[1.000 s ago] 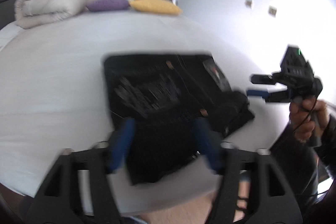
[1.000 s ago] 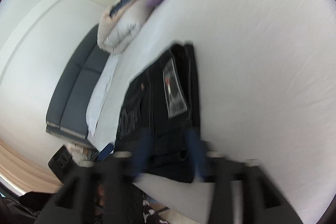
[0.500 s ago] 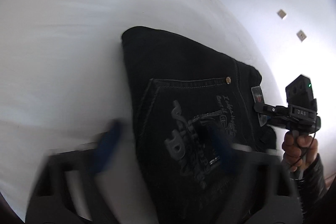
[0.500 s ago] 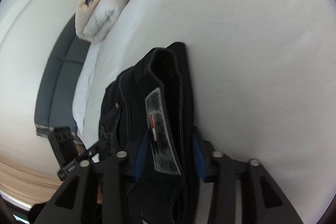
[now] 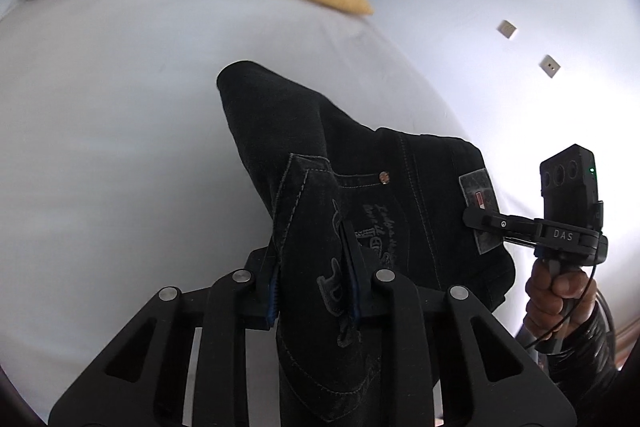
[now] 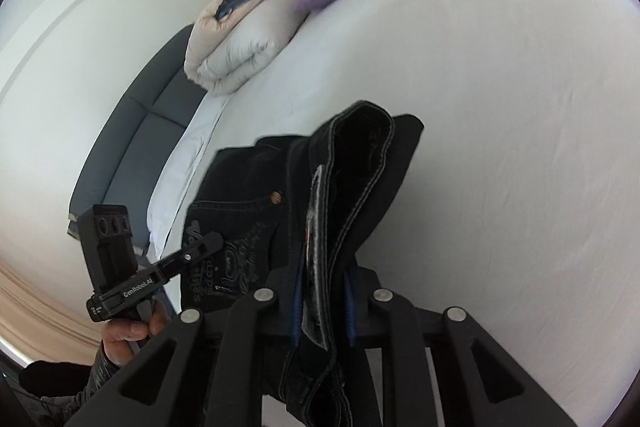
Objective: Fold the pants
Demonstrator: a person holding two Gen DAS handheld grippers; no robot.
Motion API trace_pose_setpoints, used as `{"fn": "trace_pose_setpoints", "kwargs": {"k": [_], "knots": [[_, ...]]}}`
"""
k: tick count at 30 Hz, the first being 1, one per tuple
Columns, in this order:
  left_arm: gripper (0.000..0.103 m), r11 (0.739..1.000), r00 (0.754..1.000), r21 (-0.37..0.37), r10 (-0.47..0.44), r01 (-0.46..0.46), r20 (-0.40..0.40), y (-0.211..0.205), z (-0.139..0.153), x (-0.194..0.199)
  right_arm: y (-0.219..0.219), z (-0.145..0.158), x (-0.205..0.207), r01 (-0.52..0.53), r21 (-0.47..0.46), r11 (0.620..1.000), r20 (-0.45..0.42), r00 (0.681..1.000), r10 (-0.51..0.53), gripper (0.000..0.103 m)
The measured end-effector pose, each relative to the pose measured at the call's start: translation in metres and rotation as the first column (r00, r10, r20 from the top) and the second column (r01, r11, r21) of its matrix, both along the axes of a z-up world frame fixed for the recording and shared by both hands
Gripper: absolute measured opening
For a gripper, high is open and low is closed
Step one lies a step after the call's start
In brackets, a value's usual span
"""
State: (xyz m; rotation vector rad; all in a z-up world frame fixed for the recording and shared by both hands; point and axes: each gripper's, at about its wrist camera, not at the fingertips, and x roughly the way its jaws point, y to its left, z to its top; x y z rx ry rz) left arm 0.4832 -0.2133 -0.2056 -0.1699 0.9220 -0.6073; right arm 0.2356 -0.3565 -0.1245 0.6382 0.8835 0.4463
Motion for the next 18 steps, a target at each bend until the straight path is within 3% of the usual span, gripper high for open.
{"fn": "trace_pose_setpoints", "kwargs": {"k": [5,8,9,10,13,15,18], "knots": [[0.023,1.0,1.0,0.014,-0.009,0.009,-0.021,-0.021,-0.025,0.053,-0.031,-0.009,0.04,0.043,0.008,0.999,-0.012,0.999,-0.043,0.018],[0.024,0.999,0.997,0.038,0.013,-0.01,-0.078,-0.031,-0.063,0.085,-0.048,-0.035,0.062,0.062,0.001,0.998,-0.073,0.995,-0.062,0.019],[0.028,0.999,0.996,0.031,0.019,-0.017,-0.087,-0.033,-0.069,0.09,-0.053,-0.049,0.067,0.077,-0.002,0.997,-0.102,0.992,-0.076,0.021],[0.037,0.999,0.996,0.026,0.029,-0.027,-0.09,-0.032,-0.077,0.092,-0.058,-0.06,0.07,0.083,0.011,0.997,-0.121,0.989,-0.081,0.029],[0.059,0.998,0.997,0.046,0.045,-0.042,-0.068,-0.03,-0.087,0.092,-0.071,-0.081,0.066,0.094,0.107,0.99,-0.096,0.992,-0.084,0.03],[0.065,0.998,0.998,0.034,0.052,-0.051,-0.043,-0.024,-0.09,0.089,-0.074,-0.08,0.059,0.09,0.115,0.989,-0.066,0.994,-0.083,0.031],[0.071,0.995,0.997,0.053,0.082,-0.082,0.007,-0.022,-0.086,0.079,-0.075,-0.073,0.042,0.124,0.096,0.988,-0.04,0.992,-0.121,0.044]]}}
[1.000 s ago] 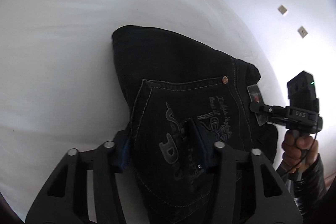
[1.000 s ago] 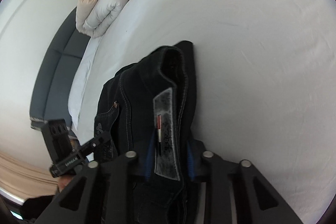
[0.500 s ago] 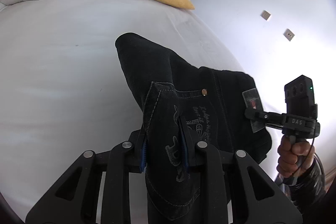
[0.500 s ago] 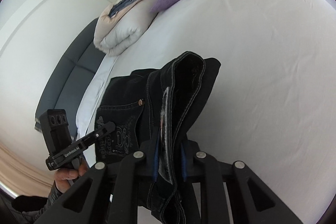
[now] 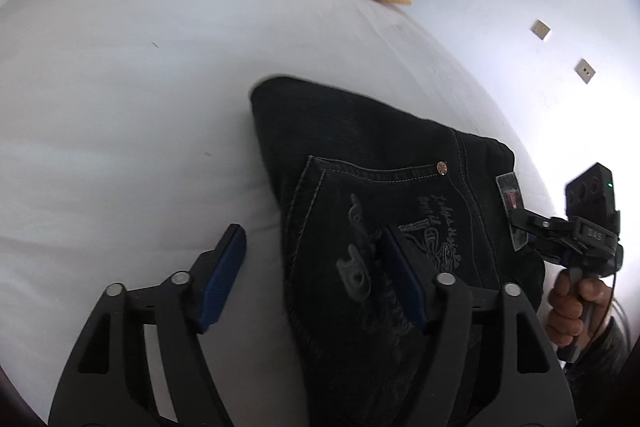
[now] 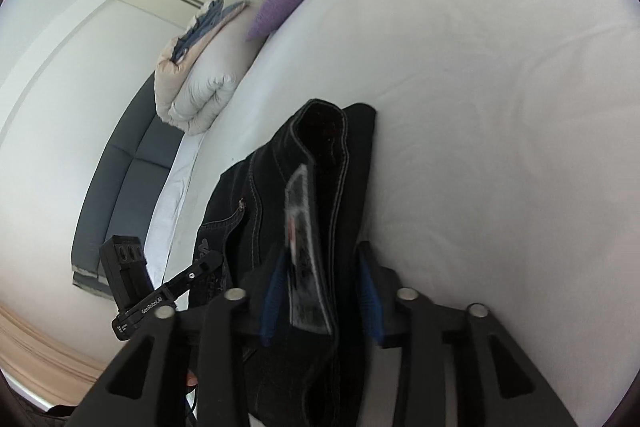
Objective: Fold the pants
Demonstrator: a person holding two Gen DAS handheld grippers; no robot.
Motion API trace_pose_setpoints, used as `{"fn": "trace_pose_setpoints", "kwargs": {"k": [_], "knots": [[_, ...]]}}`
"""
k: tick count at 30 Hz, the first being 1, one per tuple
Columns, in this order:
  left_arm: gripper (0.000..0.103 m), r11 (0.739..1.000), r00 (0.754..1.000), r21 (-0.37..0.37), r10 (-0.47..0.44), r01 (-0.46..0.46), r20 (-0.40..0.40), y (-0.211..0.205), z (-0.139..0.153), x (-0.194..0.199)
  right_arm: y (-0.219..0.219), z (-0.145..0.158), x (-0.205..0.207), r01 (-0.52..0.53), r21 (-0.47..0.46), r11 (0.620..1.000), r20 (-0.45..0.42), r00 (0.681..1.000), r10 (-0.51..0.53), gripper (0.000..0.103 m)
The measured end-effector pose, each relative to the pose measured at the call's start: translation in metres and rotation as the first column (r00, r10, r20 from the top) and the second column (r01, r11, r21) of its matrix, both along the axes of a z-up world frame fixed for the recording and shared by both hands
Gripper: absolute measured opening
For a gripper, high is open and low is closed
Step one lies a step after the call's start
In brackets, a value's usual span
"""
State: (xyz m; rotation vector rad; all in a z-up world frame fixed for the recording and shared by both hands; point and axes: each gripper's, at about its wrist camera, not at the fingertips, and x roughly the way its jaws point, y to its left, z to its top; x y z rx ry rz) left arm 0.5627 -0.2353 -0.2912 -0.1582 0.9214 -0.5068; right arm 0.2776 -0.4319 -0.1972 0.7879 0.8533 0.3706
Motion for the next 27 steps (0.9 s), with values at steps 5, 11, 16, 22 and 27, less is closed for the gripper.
{"fn": "trace_pose_setpoints", "kwargs": {"k": [5,11,16,22,27], "knots": [[0.092,0.989,0.969,0.112,0.067,-0.096,0.236,0.012,0.048,-0.065,0.005,0.023,-0.046,0.108,-0.129,0.986,0.031,0.994,-0.105,0.065],[0.103,0.936,0.795,0.219,0.093,-0.275,0.599,0.011,0.114,-0.171,0.025,0.083,-0.132,0.294,-0.304,0.906,0.208,0.949,-0.238,0.081],[0.103,0.908,0.712,0.173,0.17,-0.382,0.681,0.023,0.155,-0.238,0.06,0.149,-0.195,0.489,-0.419,0.765,0.435,0.848,-0.303,0.103],[0.103,0.961,0.76,0.053,0.18,-0.272,0.624,0.043,0.179,-0.285,0.084,0.201,-0.243,0.574,-0.438,0.692,0.559,0.777,-0.291,0.103],[0.103,0.946,0.806,0.094,0.209,-0.31,0.555,0.049,0.181,-0.304,0.102,0.221,-0.264,0.563,-0.461,0.686,0.572,0.78,-0.255,0.103]]}}
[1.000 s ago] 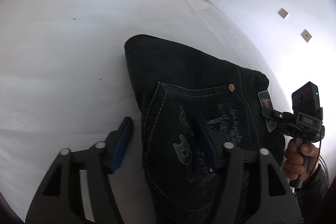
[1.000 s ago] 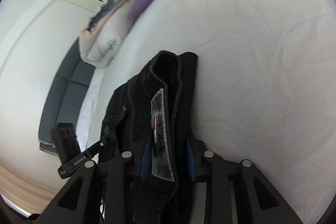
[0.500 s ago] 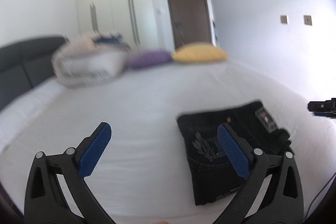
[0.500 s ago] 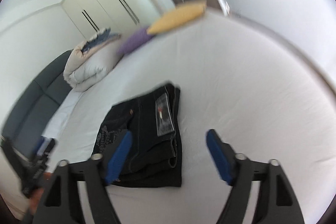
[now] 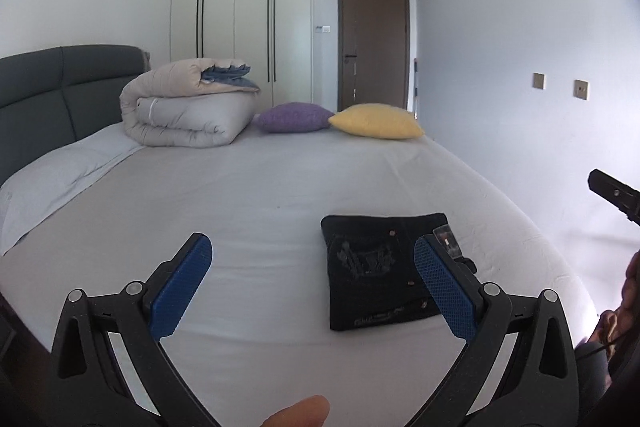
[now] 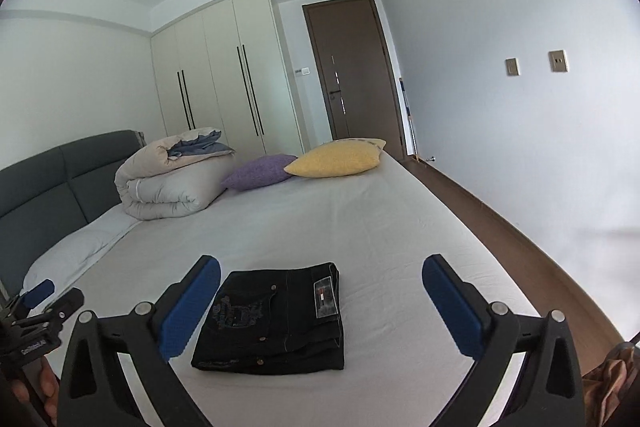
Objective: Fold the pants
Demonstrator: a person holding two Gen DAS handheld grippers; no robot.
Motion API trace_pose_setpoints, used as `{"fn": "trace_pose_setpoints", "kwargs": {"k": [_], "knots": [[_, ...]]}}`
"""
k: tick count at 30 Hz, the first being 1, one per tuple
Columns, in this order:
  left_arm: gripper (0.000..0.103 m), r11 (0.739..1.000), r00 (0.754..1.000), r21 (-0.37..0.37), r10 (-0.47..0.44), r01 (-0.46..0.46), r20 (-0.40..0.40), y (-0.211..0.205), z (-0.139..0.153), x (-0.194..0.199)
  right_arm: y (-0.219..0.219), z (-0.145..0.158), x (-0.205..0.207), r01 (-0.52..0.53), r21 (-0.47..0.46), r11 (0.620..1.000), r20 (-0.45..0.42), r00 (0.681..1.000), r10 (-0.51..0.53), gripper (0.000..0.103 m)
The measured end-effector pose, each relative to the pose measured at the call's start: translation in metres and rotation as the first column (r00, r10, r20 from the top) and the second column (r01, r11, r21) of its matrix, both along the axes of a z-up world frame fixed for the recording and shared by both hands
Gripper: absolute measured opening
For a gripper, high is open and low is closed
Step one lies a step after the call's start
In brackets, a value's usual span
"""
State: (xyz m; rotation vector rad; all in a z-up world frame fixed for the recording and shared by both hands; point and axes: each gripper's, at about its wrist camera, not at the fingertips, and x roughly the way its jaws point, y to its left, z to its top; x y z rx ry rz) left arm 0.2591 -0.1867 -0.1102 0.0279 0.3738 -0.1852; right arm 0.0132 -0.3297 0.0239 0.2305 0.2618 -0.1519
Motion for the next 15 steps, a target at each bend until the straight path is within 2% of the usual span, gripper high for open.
{"fn": "trace_pose_setpoints", "kwargs": {"k": [3,5,7,10,15], "knots": [[0.103,1.0,1.0,0.012,-0.027,0.027,0.007,-0.001,-0.001,-0.011,0.014,0.005,-0.013,-0.005,-0.045,0.999,-0.03,1.0,0.003,0.103],[0.103,0.999,0.999,0.036,0.023,-0.021,-0.04,-0.002,-0.007,-0.011,0.022,0.003,-0.016,-0.004,-0.078,0.997,-0.061,0.998,0.0,0.103],[0.103,0.999,0.997,0.039,0.033,-0.031,-0.071,-0.001,-0.011,-0.006,0.031,-0.001,-0.019,-0.006,-0.106,0.994,-0.086,0.996,-0.003,0.103],[0.103,0.996,0.99,0.064,0.076,-0.069,-0.116,-0.001,-0.019,-0.004,0.036,-0.009,-0.017,0.006,-0.097,0.995,-0.134,0.991,-0.019,0.103],[0.103,0.997,0.981,0.058,0.066,-0.056,-0.185,-0.006,-0.035,0.007,0.039,-0.018,-0.011,-0.004,-0.064,0.998,-0.185,0.983,-0.008,0.103]]}}
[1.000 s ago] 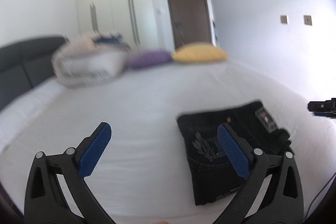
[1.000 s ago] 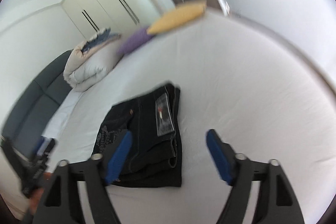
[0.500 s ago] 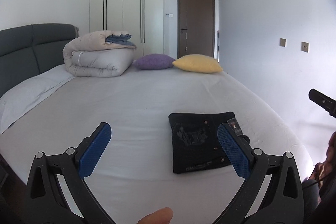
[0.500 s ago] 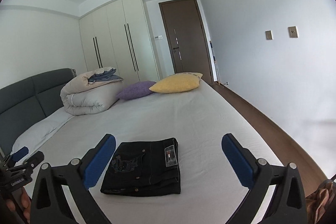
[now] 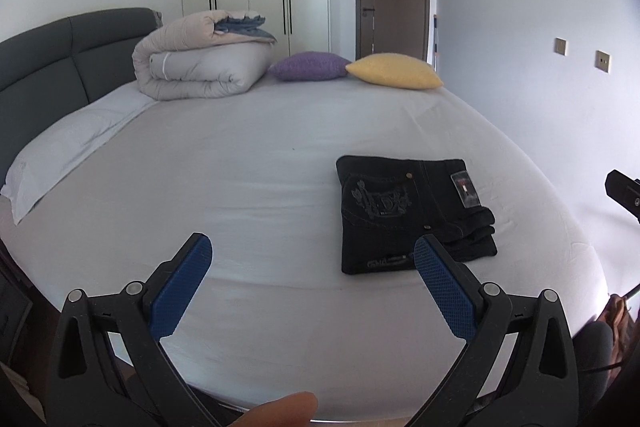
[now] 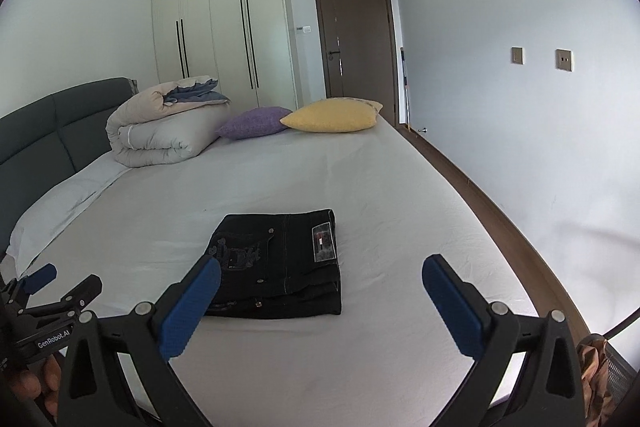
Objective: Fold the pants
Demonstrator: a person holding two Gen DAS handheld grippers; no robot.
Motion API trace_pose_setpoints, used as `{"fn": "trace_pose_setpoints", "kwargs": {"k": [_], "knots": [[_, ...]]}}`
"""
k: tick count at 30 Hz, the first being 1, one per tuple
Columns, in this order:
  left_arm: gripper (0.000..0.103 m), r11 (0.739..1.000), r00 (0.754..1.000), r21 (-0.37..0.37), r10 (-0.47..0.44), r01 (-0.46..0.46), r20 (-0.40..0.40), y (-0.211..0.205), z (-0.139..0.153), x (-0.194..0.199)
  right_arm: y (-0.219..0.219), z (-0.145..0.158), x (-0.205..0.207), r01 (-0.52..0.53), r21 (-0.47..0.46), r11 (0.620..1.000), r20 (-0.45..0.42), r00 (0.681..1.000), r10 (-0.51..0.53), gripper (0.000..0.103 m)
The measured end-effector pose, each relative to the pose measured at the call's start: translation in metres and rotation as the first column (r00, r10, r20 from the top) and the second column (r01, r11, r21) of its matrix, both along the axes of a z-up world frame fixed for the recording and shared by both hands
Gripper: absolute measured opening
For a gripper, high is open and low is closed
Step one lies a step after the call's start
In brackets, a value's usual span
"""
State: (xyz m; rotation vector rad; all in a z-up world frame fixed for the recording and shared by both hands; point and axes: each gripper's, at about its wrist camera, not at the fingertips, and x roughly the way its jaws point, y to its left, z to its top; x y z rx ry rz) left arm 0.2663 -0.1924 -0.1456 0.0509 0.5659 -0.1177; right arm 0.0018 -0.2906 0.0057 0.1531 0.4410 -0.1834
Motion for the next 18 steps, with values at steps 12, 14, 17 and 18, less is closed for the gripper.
{"fn": "trace_pose_setpoints", "kwargs": {"k": [12,14,17,18], "knots": [[0.103,1.0,0.996,-0.003,0.008,-0.009,-0.09,-0.002,-0.031,0.025,0.006,-0.022,0.019,-0.011,0.015,1.0,-0.104,0.994,0.013,0.103],[0.103,1.0,0.995,-0.002,0.011,-0.012,-0.094,-0.002,-0.034,0.028,0.008,-0.023,0.022,-0.019,0.01,1.0,-0.112,0.993,0.02,0.103],[0.103,1.0,0.994,0.001,0.01,-0.01,-0.105,-0.002,-0.038,0.031,0.01,-0.027,0.026,-0.029,0.005,1.0,-0.127,0.991,0.03,0.103],[0.103,1.0,0.994,0.003,0.011,-0.01,-0.108,-0.002,-0.039,0.032,0.01,-0.029,0.027,-0.031,0.006,0.999,-0.132,0.991,0.032,0.103]]}}
